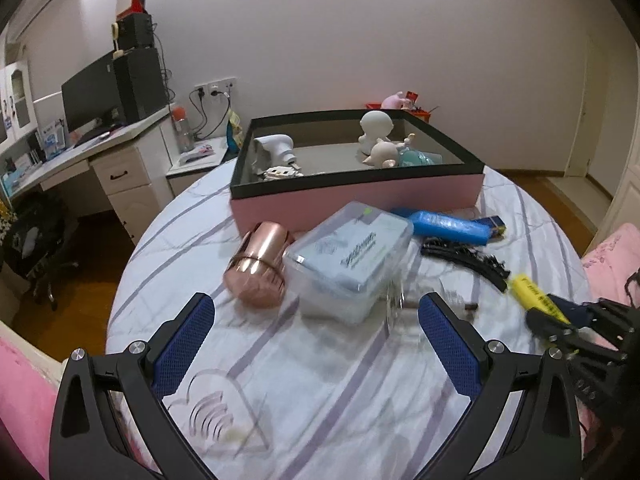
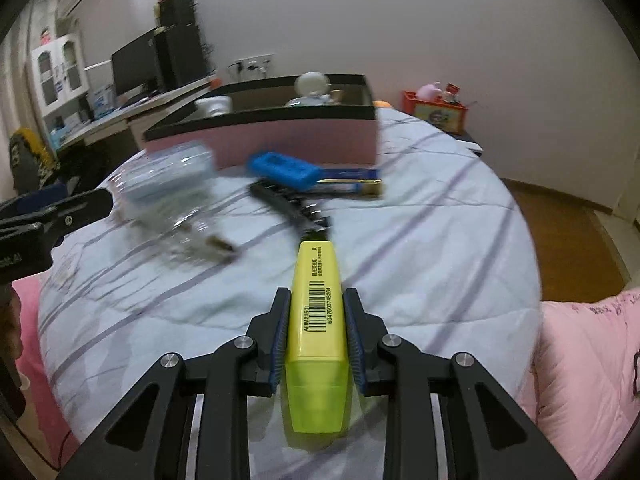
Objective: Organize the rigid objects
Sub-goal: 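Grasp the yellow highlighter with the right tool while the left tool grasps the dental floss box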
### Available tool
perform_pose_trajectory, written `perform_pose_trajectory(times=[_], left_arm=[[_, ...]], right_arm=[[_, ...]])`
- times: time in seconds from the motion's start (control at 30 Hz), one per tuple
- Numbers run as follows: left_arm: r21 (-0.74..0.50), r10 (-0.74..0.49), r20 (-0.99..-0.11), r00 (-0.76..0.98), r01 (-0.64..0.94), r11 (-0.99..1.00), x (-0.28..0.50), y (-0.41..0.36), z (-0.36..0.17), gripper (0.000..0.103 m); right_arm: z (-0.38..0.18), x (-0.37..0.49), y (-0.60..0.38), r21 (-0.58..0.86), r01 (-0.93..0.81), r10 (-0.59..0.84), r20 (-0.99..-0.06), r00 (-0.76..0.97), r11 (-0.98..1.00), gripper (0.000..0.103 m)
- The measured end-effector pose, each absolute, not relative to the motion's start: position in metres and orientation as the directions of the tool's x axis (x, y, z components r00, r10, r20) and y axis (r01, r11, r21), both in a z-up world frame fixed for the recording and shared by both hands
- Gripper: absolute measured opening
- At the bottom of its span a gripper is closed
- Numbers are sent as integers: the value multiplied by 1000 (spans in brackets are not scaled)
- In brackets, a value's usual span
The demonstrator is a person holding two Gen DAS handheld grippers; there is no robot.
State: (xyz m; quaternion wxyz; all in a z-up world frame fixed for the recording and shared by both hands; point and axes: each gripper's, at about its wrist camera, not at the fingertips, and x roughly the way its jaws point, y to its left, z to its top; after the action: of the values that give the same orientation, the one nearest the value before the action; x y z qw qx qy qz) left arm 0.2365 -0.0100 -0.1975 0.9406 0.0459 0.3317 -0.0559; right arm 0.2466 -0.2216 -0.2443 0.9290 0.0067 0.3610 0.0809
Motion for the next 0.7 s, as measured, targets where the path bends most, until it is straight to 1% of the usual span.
perform_pose_trajectory(times=[0.13,0.27,0.43,0.5,0.53,0.6,0.63,0.67,0.7], left_arm=[[26,-106,-640,761,160,987,257,-17,-200,103],[37,-101,-665,740,168,985,278,-20,-207,103],[55,-104,-667,738,187,981,289,-26,-210,100],[56,-116,-678,726,208,977,293,-30,-212,93],[44,-128,-688,714,218,975,294,-33,-215,86],[40,-136,-702,699,230,972,295,-37,-220,78],[41,-140,-705,695,237,971,295,-39,-221,72],[36,-143,-703,697,236,971,293,-40,-221,68],[27,-147,-702,697,232,972,291,-39,-220,66]], right_arm=[[-245,259,-236,90,-124,152,-668,728,988,27],[-247,270,-239,106,-125,164,-669,725,986,27],[-248,280,-243,122,-128,177,-669,722,984,27],[-248,283,-245,129,-128,182,-668,722,983,27],[-248,284,-245,132,-128,183,-668,722,983,27],[-248,285,-245,131,-128,183,-668,722,983,27],[-248,285,-245,131,-127,183,-668,722,983,27],[-248,285,-245,134,-127,184,-667,722,983,27],[-248,285,-245,134,-126,183,-667,722,983,27]])
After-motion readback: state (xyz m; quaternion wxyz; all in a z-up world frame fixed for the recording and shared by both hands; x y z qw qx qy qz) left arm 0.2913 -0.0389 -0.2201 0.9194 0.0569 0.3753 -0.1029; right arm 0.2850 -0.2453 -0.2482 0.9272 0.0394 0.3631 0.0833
